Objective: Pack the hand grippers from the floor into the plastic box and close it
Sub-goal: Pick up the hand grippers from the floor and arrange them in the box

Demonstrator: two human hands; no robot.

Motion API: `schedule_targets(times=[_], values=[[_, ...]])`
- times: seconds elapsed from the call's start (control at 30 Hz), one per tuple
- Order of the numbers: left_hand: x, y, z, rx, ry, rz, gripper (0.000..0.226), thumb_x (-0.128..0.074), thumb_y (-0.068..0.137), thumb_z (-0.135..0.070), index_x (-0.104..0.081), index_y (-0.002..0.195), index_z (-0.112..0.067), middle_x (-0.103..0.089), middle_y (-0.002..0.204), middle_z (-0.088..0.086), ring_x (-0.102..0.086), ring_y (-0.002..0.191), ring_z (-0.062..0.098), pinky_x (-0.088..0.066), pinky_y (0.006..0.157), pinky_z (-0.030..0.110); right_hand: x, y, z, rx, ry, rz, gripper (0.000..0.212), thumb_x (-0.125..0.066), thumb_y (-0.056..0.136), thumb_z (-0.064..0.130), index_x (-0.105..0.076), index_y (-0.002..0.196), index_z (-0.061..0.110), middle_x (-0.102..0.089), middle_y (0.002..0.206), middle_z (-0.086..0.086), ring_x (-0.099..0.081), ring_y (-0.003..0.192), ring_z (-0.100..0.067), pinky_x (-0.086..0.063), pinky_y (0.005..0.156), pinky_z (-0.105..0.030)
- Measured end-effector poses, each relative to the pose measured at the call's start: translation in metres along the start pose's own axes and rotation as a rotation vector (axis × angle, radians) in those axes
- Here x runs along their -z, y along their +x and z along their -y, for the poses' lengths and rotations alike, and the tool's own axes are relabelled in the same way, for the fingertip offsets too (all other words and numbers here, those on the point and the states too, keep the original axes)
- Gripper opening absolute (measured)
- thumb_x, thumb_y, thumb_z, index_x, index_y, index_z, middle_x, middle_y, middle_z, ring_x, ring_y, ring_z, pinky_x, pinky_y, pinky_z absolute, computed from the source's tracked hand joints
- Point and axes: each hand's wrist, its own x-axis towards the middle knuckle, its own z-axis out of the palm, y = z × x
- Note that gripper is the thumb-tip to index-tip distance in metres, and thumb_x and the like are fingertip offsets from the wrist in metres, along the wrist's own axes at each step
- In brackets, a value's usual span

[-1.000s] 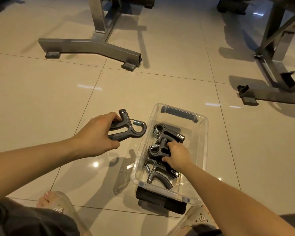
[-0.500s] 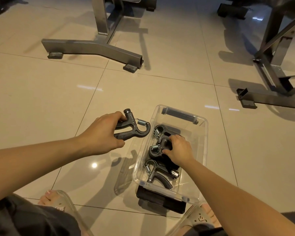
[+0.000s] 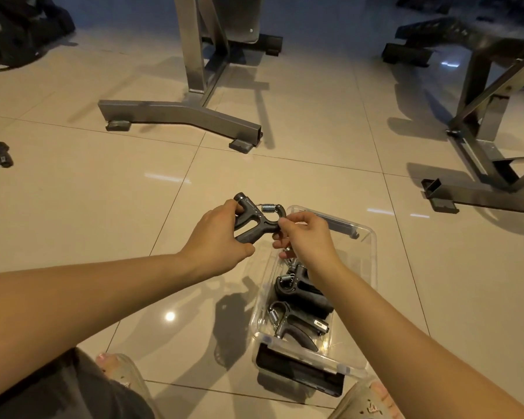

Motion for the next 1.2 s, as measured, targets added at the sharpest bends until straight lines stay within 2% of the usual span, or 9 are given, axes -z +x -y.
schedule_targets(times=[0.17, 0.3, 0.4, 0.53, 0.67, 0.8, 0.93, 1.07, 1.2], values=[[-0.002, -0.015, -0.007, -0.015, -0.034, 0.061, 0.064, -0.086, 0.070, -0.037, -0.051, 0.121, -0.021, -0.060, 0.111, -0.006, -0.061, 0.099, 0.018, -0.052, 0.085, 0.037, 0.000, -0.007, 0.007, -0.053, 0.169, -0.076, 0.013, -0.066, 0.096, 0.010, -0.055, 0.102, 0.009, -0.070, 0.093, -0.015, -0.073, 0.067, -0.021, -0.060, 0.054, -0.031], [0.020, -0.013, -0.017, -0.077, 0.107, 0.054, 0.041, -0.076, 0.074, -0.062, -0.064, 0.091, -0.026, -0.066, 0.086, -0.013, -0.062, 0.076, 0.008, -0.054, 0.070, 0.034, 0.021, 0.000, 0.019, 0.084, -0.071, -0.079, 0.003, -0.065, 0.097, 0.009, -0.063, 0.099, 0.008, -0.068, 0.082, -0.013, -0.064, 0.059, -0.019, -0.059, 0.058, -0.037], [0.038, -0.004, -0.020, -0.101, 0.050, -0.012, 0.031, -0.071, 0.083, -0.058, -0.067, 0.088, -0.027, -0.066, 0.082, -0.011, -0.061, 0.076, 0.007, -0.054, 0.069, 0.033, 0.038, -0.002, 0.032, 0.200, -0.304, 0.111, 0.006, -0.065, 0.097, 0.014, -0.070, 0.099, 0.012, -0.071, 0.086, -0.018, -0.066, 0.069, -0.023, -0.057, 0.064, -0.044], [0.043, -0.003, -0.023, -0.039, -0.224, 0.218, 0.033, -0.070, 0.088, -0.048, -0.071, 0.111, -0.024, -0.071, 0.097, -0.009, -0.067, 0.089, 0.009, -0.055, 0.081, 0.030, 0.035, -0.016, 0.044, 0.339, -0.473, 0.395, 0.011, -0.065, 0.098, 0.021, -0.075, 0.100, 0.017, -0.073, 0.084, -0.010, -0.066, 0.075, -0.018, -0.053, 0.072, -0.034], [0.041, -0.007, -0.027, -0.013, -0.301, 0.336, 0.025, -0.073, 0.088, -0.042, -0.077, 0.099, -0.021, -0.075, 0.088, 0.000, -0.068, 0.080, 0.013, -0.054, 0.076, 0.030, 0.028, -0.021, 0.048, 0.376, -0.540, 0.488, 0.013, -0.067, 0.097, 0.026, -0.072, 0.104, 0.016, -0.073, 0.085, -0.005, -0.068, 0.078, -0.014, -0.054, 0.073, -0.028], [0.044, -0.007, -0.028, 0.000, -0.321, 0.350, 0.014, -0.073, 0.091, -0.029, -0.079, 0.094, -0.017, -0.074, 0.080, 0.002, -0.063, 0.071, 0.006, -0.046, 0.065, 0.022, 0.031, -0.024, 0.045, 0.307, -0.410, 0.468, 0.019, -0.070, 0.095, 0.021, -0.063, 0.106, 0.008, -0.075, 0.085, -0.012, -0.071, 0.079, -0.019, -0.056, 0.080, -0.040], [0.042, -0.004, -0.030, 0.031, -0.331, 0.257, 0.011, -0.069, 0.094, -0.021, -0.076, 0.090, -0.015, -0.072, 0.079, 0.006, -0.061, 0.070, 0.013, -0.052, 0.071, 0.033, 0.029, -0.024, 0.042, 0.318, -0.372, 0.353, 0.022, -0.073, 0.092, 0.022, -0.062, 0.107, 0.010, -0.076, 0.089, -0.012, -0.072, 0.092, -0.033, -0.055, 0.091, -0.056], [0.045, 0.008, -0.026, 0.168, -0.424, 0.096, 0.013, -0.065, 0.096, -0.016, -0.074, 0.090, -0.009, -0.072, 0.081, 0.011, -0.061, 0.070, 0.016, -0.051, 0.067, 0.030, 0.034, -0.025, 0.044, 0.422, -0.624, 0.250, 0.043, -0.079, 0.083, 0.042, -0.066, 0.116, 0.019, -0.071, 0.104, 0.004, -0.068, 0.094, -0.014, -0.057, 0.088, -0.038], [0.039, 0.016, -0.021, 0.309, -0.595, 0.075, 0.013, -0.063, 0.097, -0.010, -0.071, 0.092, -0.001, -0.070, 0.082, 0.014, -0.062, 0.068, 0.018, -0.055, 0.067, 0.029, 0.036, -0.030, 0.043, 0.612, -1.030, 0.165, 0.065, -0.078, 0.080, 0.052, -0.057, 0.135, 0.025, -0.062, 0.116, 0.007, -0.058, 0.104, -0.013, -0.049, 0.088, -0.032]])
